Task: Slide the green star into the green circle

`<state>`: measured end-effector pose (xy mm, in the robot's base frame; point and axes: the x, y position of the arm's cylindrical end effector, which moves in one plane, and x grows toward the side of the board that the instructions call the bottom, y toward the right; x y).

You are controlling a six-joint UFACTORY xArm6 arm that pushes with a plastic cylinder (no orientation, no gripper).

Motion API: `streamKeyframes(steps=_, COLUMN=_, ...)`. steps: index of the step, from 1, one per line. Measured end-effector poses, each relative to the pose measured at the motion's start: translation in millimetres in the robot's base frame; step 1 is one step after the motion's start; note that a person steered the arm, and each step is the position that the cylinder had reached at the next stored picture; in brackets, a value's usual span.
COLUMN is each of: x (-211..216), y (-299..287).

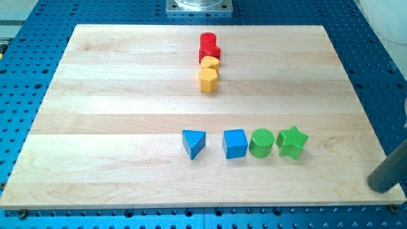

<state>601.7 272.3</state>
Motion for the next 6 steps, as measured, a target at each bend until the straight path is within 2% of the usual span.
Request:
streamKeyframes(steps=1, x=-2.5, y=-7.8)
streamKeyframes(steps=3, x=-61.6, y=-39.0)
streamKeyframes(steps=4, x=-68.7, y=-39.8)
streamKeyframes(steps=5, x=-61.4, y=-74.0)
streamKeyframes(steps=6, x=-61.4, y=-146.0)
